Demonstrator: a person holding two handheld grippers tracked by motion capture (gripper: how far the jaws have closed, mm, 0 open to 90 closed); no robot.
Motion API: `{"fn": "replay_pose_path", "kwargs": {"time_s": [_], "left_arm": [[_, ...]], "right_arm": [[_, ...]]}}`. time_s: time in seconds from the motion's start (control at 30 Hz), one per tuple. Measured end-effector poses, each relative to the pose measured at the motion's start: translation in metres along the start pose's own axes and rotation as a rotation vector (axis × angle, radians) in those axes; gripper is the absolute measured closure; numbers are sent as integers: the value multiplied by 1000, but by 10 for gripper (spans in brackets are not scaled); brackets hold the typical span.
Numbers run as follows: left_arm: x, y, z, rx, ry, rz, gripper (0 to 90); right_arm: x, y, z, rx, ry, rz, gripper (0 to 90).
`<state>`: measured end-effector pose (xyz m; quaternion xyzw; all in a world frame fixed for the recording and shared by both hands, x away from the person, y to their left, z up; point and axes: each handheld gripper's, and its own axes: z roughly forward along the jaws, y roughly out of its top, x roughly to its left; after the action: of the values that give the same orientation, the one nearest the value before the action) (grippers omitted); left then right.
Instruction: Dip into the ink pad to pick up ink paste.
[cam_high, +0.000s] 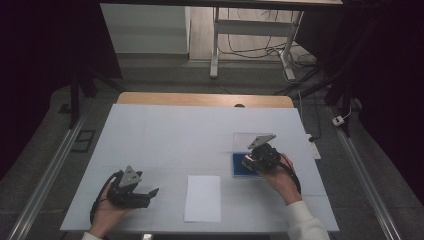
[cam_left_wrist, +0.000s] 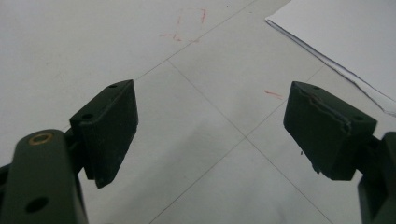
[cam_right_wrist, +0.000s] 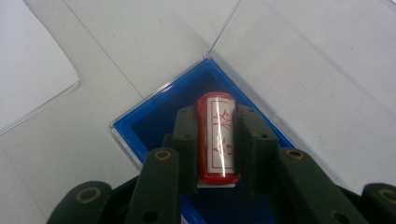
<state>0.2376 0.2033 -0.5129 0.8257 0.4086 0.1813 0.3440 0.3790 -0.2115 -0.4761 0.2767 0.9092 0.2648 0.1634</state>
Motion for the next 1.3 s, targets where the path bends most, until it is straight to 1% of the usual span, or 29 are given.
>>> {"fn": "replay_pose_path", "kwargs": {"time_s": [0.1,0.23,0.27,0.3,0.33,0.37,0.4,0.43,0.47,0.5,0.6,0.83,0.9,0.97,1.03,1.3], "left_arm": [[0,0,0,-2,0,0,179],[1,0,0,0,4,1,179],[1,0,0,1,8,3,179],[2,0,0,1,10,1,179],[2,0,0,-1,11,-2,179],[3,0,0,-1,10,-2,179],[3,0,0,-1,10,-2,179],[3,0,0,-1,12,-2,179],[3,0,0,0,11,-2,179],[3,0,0,1,11,-3,179],[2,0,0,1,11,1,179],[2,1,1,0,11,1,179],[2,1,1,-2,10,1,179],[3,1,0,-3,10,-2,179],[3,1,0,-5,10,-3,179],[2,1,1,-5,16,1,179]], "right_arm": [[1,0,0,2,-7,-4,703],[7,2,-1,10,-41,-24,700],[8,3,-2,5,-47,-34,699],[7,4,-5,-19,-37,-41,699],[6,4,-8,-25,-47,-49,699],[4,3,-11,-55,-57,-42,699],[0,2,-15,-94,-32,-15,698],[-3,2,-19,-123,7,13,698],[-4,2,-22,-135,15,27,698],[-5,2,-25,-136,8,29,698],[-5,0,-29,-154,32,50,698],[-6,0,-38,-187,36,62,697],[-6,1,-41,-193,34,53,697],[-5,2,-43,-204,37,57,697],[-5,3,-45,-213,36,51,697],[2,9,-53,-243,57,29,697]]}}
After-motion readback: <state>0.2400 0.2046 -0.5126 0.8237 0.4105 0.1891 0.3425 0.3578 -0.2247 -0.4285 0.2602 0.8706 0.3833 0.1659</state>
